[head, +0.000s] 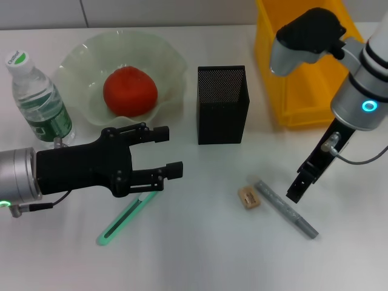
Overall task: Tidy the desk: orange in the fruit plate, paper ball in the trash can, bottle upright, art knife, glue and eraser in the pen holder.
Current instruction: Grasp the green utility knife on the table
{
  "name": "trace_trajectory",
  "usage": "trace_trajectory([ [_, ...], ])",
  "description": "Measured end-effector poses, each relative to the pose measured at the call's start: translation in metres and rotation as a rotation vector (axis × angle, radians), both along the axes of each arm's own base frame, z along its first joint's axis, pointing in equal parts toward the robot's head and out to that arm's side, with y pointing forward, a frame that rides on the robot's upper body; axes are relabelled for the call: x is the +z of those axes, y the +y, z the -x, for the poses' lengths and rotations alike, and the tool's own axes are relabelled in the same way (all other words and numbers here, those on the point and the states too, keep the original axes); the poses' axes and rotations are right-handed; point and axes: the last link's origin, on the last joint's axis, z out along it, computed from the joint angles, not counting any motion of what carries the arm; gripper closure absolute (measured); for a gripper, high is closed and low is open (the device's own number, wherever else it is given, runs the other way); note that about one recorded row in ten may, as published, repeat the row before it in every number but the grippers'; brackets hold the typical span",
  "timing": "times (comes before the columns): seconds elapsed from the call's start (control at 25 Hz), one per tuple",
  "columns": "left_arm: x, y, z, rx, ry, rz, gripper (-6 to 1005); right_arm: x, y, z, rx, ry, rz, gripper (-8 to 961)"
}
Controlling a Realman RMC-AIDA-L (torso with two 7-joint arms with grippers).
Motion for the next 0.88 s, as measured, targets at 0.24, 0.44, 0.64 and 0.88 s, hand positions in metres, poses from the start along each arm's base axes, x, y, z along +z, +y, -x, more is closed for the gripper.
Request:
trace_trajectory([
  [0.24,0.000,0.001,0.000,0.003,0.004,-0.003,209,-0.005,0.002,0.000,0.013,-0.002,-0.003,224],
  [0.44,0.000,0.001,0.000,0.004,0.005,-0.004,210,-0.006,0.004,0.014,0.051,0.071,-0.006,224],
  [0.64,0.000,0.002,0.001,0.009,0.010,-0.009,210,-0.013,0.009,0.036,0.125,0.093,0.011,225],
  [0.88,0.001,0.002,0.008,0.038,0.020,-0.030,211,-0.018,0.010,0.045,0.196,0.174,-0.014,226],
])
